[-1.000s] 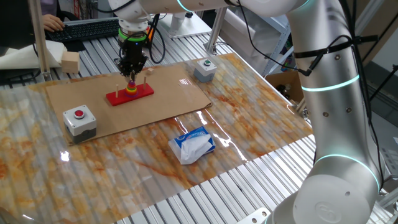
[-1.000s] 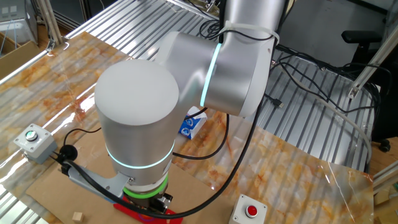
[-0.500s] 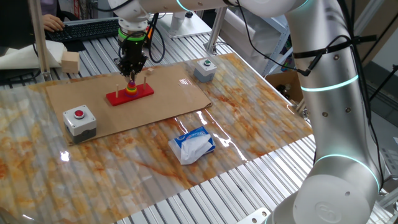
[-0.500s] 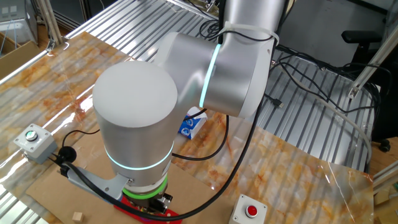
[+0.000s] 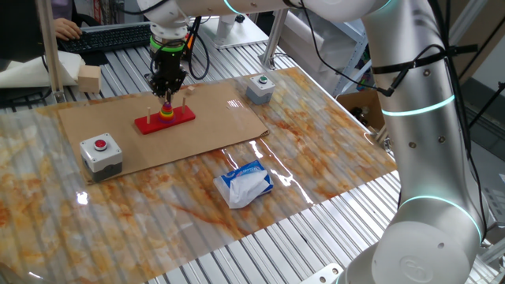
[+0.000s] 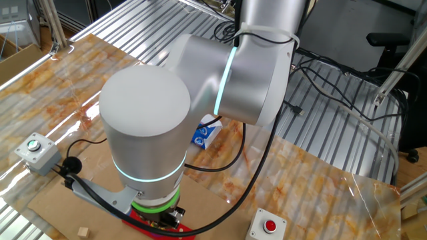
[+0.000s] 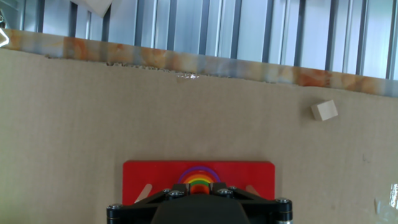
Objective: Take out one Hanoi block and throw it aside
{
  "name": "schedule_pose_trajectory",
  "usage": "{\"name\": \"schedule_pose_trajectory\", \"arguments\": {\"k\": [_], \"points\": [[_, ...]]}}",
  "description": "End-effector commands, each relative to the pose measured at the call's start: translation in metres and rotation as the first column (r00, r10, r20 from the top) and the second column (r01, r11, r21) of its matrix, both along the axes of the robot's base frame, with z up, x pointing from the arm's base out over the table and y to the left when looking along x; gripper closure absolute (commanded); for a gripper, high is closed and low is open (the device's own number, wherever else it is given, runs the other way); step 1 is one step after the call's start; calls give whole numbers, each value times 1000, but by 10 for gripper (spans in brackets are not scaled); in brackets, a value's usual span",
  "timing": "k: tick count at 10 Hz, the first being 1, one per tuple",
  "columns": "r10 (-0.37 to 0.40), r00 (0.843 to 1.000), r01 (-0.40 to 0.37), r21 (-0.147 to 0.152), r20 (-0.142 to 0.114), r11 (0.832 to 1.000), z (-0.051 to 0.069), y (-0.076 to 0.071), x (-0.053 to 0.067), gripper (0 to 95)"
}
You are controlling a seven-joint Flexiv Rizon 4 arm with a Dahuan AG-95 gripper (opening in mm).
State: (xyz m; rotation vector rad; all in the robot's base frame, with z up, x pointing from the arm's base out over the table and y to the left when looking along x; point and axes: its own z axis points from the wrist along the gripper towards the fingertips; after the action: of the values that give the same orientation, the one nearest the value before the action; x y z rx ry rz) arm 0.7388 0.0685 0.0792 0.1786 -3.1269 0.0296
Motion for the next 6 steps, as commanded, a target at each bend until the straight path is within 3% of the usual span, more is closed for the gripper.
{"name": "schedule_pose_trajectory", "arguments": {"k": [1,6], "points": [[3,1000,-3,-1,0,1000,1,0,-1,950],[8,1000,-8,-2,1,1000,4,-1,-3,950]]}}
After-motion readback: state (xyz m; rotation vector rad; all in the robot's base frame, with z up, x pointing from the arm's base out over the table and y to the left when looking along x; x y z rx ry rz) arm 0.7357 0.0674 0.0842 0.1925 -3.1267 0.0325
